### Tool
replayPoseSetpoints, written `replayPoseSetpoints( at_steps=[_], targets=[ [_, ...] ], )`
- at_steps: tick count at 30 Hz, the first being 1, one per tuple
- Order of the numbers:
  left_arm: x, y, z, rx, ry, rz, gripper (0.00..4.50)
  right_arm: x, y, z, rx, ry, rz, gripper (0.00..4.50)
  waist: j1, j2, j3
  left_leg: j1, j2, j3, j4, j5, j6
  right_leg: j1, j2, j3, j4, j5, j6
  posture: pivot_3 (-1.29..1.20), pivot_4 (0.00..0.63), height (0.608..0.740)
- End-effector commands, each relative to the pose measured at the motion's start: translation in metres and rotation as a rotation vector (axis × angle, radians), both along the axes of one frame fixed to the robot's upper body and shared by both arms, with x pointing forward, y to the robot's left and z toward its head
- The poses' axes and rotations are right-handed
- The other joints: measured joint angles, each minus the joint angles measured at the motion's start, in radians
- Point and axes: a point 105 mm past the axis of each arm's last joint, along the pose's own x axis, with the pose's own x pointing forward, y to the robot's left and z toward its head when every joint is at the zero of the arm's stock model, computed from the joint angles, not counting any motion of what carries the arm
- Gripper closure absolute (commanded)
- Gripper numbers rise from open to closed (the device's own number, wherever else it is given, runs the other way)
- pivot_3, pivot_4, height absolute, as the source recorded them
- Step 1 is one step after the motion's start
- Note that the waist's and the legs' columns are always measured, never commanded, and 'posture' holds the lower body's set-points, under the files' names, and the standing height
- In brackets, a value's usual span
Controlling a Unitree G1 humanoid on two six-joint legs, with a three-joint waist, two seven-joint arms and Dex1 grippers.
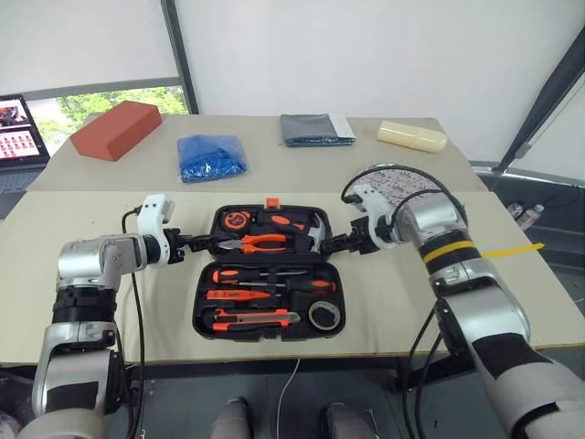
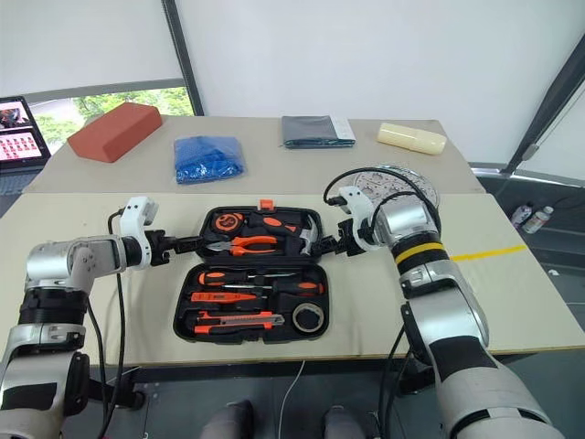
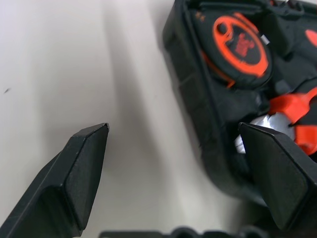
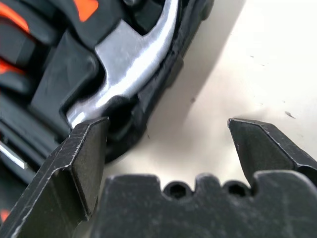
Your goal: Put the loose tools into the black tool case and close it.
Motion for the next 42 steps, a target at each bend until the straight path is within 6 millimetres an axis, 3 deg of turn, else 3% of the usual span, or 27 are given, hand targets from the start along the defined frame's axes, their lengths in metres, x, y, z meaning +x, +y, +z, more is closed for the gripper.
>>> replayPoseSetpoints(
  at_steps=[1,3,10,14,22,28,32,34,36,37,39,42],
  targets=[
    [0.003,-0.003,0.007,-0.005,-0.022,-0.007,0.26,0.009,-0.001,0.012,-0.01,-0.06,-0.014,0.29,-0.001,0.0,0.0,0.0,0.0,0.0,0.0,0.0,0.0,0.0,0.0,0.0,0.0,0.0,0.0,0.0,0.15,0.74],
    [0.005,-0.004,0.005,-0.001,-0.026,-0.002,0.75,0.01,-0.002,0.01,-0.013,-0.056,-0.028,0.79,-0.001,0.0,0.0,0.0,0.0,0.0,0.001,0.0,0.0,0.0,0.0,0.0,0.003,0.0,0.0,0.0,0.15,0.74],
    [0.009,-0.014,0.006,-0.075,-0.085,-0.009,3.37,0.009,-0.002,0.001,0.006,-0.031,-0.05,3.16,0.0,0.0,0.0,0.003,0.0,-0.001,0.006,0.002,-0.001,0.001,0.0,0.0,0.01,0.0,-0.001,0.0,0.15,0.74],
    [0.006,-0.018,0.021,-0.096,-0.284,-0.071,4.5,0.01,0.01,0.02,0.119,-0.117,-0.001,4.47,-0.001,0.0,0.0,0.004,0.0,-0.002,0.006,0.004,-0.002,0.002,0.0,0.0,0.011,0.001,-0.001,0.0,0.15,0.74],
    [-0.015,-0.006,0.043,-0.078,-0.643,-0.037,4.5,0.002,0.004,0.054,0.009,-0.761,0.238,4.47,0.003,0.0,0.0,0.0,0.0,-0.002,0.003,0.005,-0.002,-0.001,0.001,0.001,0.008,0.002,-0.001,0.0,0.15,0.74],
    [-0.053,-0.008,0.024,0.226,-0.848,-0.153,4.5,-0.024,-0.028,0.029,-0.221,-1.09,0.38,4.47,0.003,0.0,0.0,-0.004,0.0,-0.002,0.002,0.005,-0.002,-0.003,0.001,0.0,0.003,0.002,-0.001,0.0,0.15,0.74],
    [-0.079,-0.012,0.01,0.265,-0.929,-0.192,4.5,-0.04,-0.048,0.0,-0.374,-1.202,0.433,4.47,0.005,0.0,0.0,-0.001,0.0,-0.001,0.001,0.005,-0.002,0.0,0.0,0.0,0.001,0.002,-0.001,0.0,0.15,0.74],
    [-0.092,-0.016,-0.006,0.319,-0.917,-0.25,3.77,-0.049,-0.056,-0.019,-0.422,-1.192,0.479,4.5,0.005,0.0,0.0,0.002,0.0,-0.001,0.001,0.004,-0.002,0.003,0.0,0.001,0.001,0.002,-0.001,0.0,0.15,0.74],
    [-0.099,-0.017,-0.016,0.341,-0.9,-0.275,3.31,-0.056,-0.06,-0.034,-0.434,-1.152,0.52,4.5,0.012,0.0,0.0,0.009,0.0,-0.001,-0.001,0.004,-0.002,0.012,-0.001,0.0,-0.005,0.001,-0.001,0.0,0.15,0.74],
    [-0.103,-0.013,-0.02,0.357,-0.894,-0.264,2.78,-0.059,-0.062,-0.038,-0.439,-1.16,0.531,3.75,0.017,0.0,0.0,0.012,-0.001,0.0,-0.001,0.004,-0.002,0.015,-0.002,0.0,-0.006,0.001,0.0,0.0,0.15,0.74],
    [-0.111,-0.001,-0.026,0.37,-0.865,-0.232,2.13,-0.063,-0.067,-0.038,-0.446,-1.182,0.529,3.27,0.022,0.0,0.0,0.012,-0.001,0.001,0.001,0.004,-0.003,0.016,-0.004,0.0,-0.006,-0.001,-0.003,0.0,0.15,0.74],
    [-0.117,0.02,-0.031,0.399,-0.803,-0.188,1.03,-0.066,-0.081,-0.032,-0.434,-1.186,0.483,2.2,0.011,0.0,0.0,0.012,-0.002,0.005,0.002,0.001,-0.007,0.015,-0.008,0.0,-0.006,-0.002,-0.004,0.0,0.15,0.74]
  ],
)
